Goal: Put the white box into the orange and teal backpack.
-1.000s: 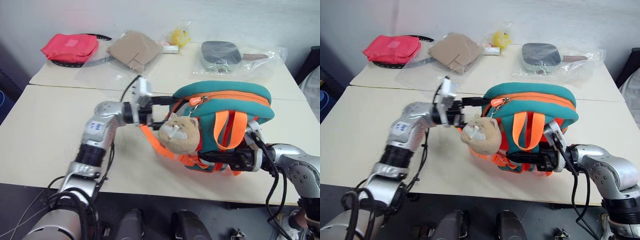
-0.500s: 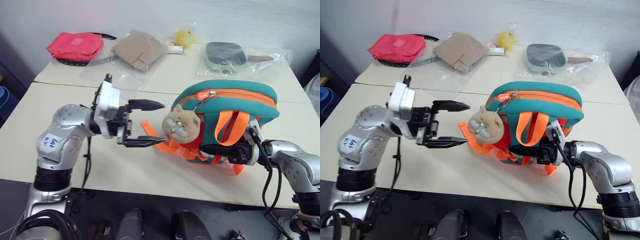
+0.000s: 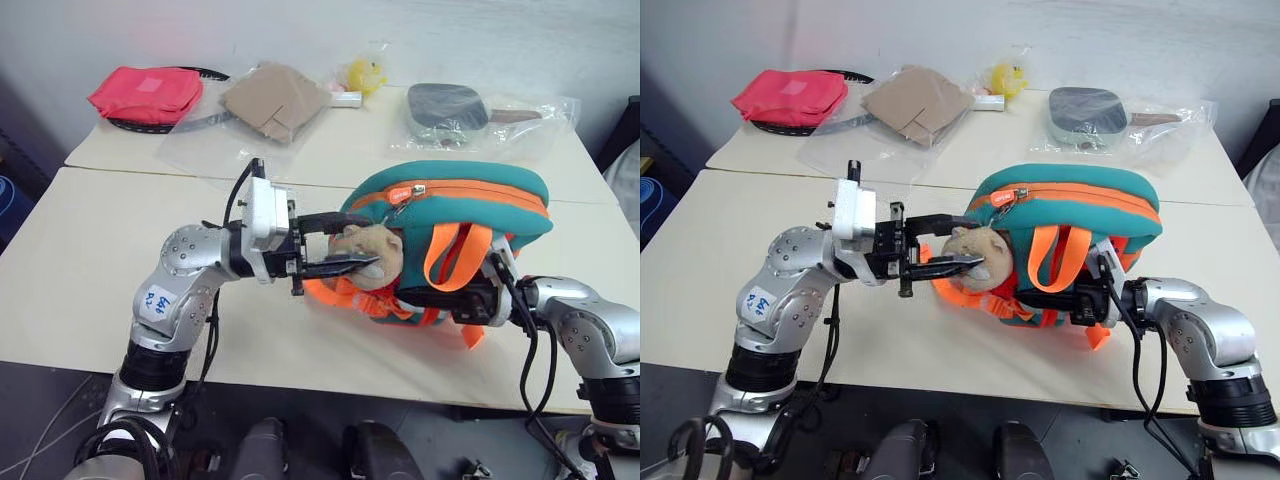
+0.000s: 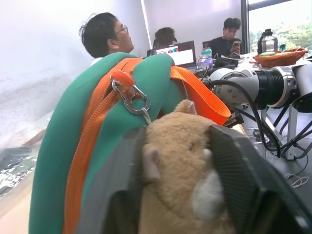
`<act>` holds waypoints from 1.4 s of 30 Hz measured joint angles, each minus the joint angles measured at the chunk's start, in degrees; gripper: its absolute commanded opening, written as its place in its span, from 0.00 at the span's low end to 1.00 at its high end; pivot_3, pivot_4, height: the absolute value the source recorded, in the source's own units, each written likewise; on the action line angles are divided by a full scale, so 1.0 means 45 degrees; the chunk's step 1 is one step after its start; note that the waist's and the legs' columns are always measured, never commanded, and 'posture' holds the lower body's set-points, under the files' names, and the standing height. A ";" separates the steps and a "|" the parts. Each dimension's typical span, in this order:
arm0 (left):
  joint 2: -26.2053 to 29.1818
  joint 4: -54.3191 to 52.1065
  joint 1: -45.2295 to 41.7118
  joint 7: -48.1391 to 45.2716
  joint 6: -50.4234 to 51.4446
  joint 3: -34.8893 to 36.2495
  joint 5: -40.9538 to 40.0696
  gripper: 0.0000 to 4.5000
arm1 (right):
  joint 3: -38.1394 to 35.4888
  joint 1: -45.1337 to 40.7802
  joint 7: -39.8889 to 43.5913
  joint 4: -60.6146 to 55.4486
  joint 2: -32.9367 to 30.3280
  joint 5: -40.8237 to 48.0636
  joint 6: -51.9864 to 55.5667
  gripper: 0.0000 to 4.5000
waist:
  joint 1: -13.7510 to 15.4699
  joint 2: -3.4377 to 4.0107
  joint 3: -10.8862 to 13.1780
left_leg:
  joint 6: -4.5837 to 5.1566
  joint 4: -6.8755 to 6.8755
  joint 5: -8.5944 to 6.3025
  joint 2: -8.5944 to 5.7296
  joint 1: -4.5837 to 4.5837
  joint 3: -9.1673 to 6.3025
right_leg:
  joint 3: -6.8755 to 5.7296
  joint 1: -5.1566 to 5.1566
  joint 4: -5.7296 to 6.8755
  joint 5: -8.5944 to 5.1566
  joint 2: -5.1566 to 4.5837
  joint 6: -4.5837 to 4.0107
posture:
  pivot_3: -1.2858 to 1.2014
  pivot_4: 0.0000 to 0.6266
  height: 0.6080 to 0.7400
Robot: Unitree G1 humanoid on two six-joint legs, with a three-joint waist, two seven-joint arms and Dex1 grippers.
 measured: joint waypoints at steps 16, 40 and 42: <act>0.2140 0.2372 -0.0580 -0.0660 0.0639 0.1660 -0.0635 0.16 | -0.0059 0.0061 -0.0487 -0.0416 0.0087 0.0041 0.0048 0.00 | -0.0007 0.0000 0.0000 | 0.0000 -0.0011 -0.0002 -0.0001 -0.0011 -0.0003 | -0.0003 -0.0009 -0.0002 0.0000 -0.0007 0.0000 | 0.52 0.24 1.00; -0.0184 0.1625 0.0006 -0.0183 -0.1931 -0.0804 0.1498 0.34 | -0.0341 0.0522 -0.0791 -0.0966 0.0089 0.0287 0.0302 0.00 | 0.0024 0.0001 -0.0001 | 0.0003 0.0002 -0.0002 -0.0003 -0.0007 0.0004 | 0.0000 -0.0005 0.0002 0.0000 -0.0003 0.0000 | 0.52 0.24 1.00; 0.0074 0.1665 -0.0020 -0.0336 -0.1913 -0.0554 0.1372 0.22 | -0.0341 0.0547 -0.0857 -0.0970 0.0100 0.0289 0.0291 0.00 | 0.0012 0.0001 -0.0001 | 0.0003 -0.0003 -0.0002 -0.0001 -0.0005 0.0003 | -0.0001 -0.0006 0.0002 0.0000 -0.0003 0.0000 | 0.52 0.24 1.00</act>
